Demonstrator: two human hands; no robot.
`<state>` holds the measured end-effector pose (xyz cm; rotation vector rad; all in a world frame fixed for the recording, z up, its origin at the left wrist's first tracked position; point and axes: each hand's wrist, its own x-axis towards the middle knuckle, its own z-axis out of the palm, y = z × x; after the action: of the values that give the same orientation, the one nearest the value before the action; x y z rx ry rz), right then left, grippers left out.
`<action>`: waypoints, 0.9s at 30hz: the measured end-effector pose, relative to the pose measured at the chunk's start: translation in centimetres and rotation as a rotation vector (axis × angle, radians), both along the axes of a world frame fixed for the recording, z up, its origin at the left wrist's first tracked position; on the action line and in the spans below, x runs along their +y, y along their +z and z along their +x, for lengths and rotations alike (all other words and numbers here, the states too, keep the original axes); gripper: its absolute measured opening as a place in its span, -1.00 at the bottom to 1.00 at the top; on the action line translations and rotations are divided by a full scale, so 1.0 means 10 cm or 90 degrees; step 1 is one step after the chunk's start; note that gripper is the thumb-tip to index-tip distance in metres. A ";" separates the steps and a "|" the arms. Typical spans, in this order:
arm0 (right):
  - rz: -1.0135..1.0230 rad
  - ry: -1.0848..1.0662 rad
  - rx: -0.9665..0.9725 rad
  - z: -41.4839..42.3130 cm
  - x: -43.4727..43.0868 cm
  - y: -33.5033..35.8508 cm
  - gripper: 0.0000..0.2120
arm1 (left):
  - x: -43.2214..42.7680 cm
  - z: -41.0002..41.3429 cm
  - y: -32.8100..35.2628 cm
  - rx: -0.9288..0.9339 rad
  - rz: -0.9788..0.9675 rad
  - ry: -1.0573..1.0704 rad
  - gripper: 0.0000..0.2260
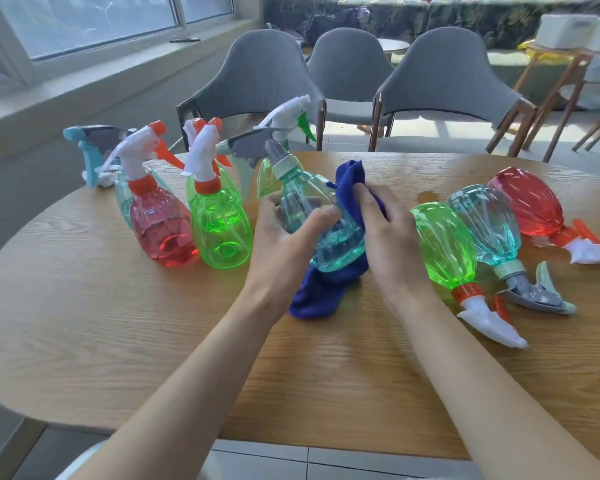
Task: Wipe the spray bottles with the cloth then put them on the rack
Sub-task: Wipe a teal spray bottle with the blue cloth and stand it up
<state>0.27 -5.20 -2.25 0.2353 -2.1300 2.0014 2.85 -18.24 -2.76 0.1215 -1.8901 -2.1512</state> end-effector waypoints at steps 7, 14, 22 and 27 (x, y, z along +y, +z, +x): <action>-0.112 -0.032 -0.112 -0.03 -0.03 -0.08 -0.80 | -0.02 -0.03 -0.04 0.054 0.005 -0.003 -0.46; -0.210 -0.019 -0.021 0.01 0.02 -0.05 -0.87 | -0.04 0.01 0.01 0.032 0.012 0.016 -0.18; -0.192 -0.065 0.073 0.10 -0.06 0.00 -0.69 | -0.11 0.04 0.05 0.021 0.091 0.048 -0.34; -0.133 -0.055 0.088 0.07 -0.05 -0.03 -0.65 | -0.14 0.05 0.06 0.046 0.098 0.055 -0.30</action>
<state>0.98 -5.72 -2.57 0.2344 -1.8021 2.0741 3.37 -19.63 -2.12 0.1517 -1.6485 -2.2103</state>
